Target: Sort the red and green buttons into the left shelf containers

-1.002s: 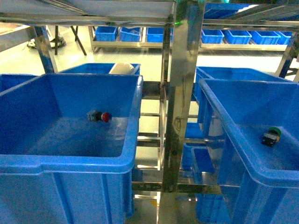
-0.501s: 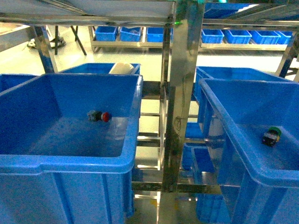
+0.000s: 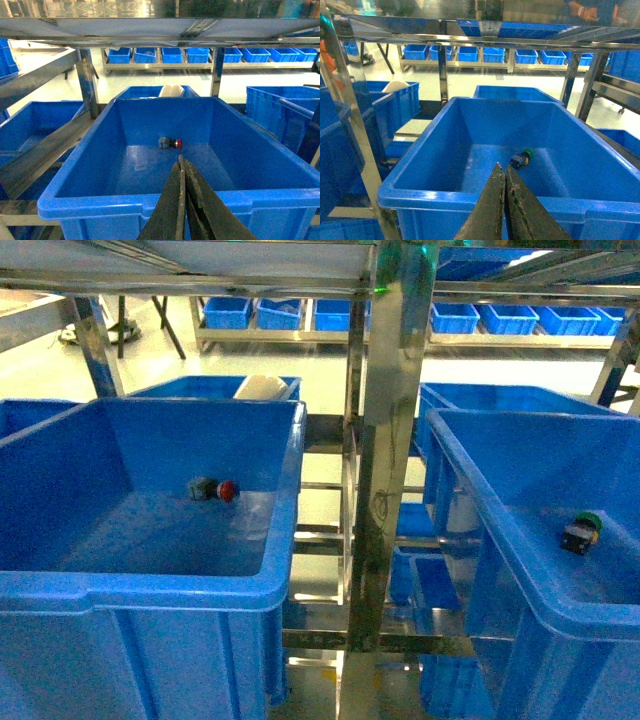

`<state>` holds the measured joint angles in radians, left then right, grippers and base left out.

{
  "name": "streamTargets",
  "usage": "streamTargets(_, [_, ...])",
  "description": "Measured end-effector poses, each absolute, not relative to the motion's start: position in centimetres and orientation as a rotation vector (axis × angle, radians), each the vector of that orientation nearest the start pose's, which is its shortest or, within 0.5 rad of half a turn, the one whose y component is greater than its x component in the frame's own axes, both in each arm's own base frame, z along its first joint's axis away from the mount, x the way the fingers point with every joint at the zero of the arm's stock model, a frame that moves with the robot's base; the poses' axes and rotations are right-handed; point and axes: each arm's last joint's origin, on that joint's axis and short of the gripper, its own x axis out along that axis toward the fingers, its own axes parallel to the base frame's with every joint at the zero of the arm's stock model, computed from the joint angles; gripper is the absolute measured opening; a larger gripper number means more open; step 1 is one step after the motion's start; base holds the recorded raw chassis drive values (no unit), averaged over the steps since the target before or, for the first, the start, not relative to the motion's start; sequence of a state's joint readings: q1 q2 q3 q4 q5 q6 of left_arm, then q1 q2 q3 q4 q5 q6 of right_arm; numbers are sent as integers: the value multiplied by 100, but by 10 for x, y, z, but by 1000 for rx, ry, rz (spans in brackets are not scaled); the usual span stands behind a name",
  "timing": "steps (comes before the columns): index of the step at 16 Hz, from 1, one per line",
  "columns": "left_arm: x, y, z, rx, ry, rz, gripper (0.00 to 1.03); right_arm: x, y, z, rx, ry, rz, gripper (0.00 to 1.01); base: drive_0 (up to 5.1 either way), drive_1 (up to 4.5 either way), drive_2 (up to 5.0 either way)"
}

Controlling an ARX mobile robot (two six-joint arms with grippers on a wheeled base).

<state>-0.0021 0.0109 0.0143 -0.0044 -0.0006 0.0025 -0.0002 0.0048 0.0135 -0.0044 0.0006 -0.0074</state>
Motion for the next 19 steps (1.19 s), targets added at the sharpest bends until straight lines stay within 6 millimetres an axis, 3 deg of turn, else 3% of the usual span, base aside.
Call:
streamTargets(1, [98,0,167,1,1,-2,19,97,0,167,-7,-5,0,8,0,0,0])
streamTargets(9, [98,0,167,1,1,-2,100,97,0,167,-7,-5,0,92,0,0,0])
streamTargets(10, [98,0,167,1,1,-2,97,97,0,167,-7,-5,0,100,0,0,0])
streamTargets(19, [98,0,167,1,1,-2,98,97,0,167,-7,-5,0,98,0,0,0])
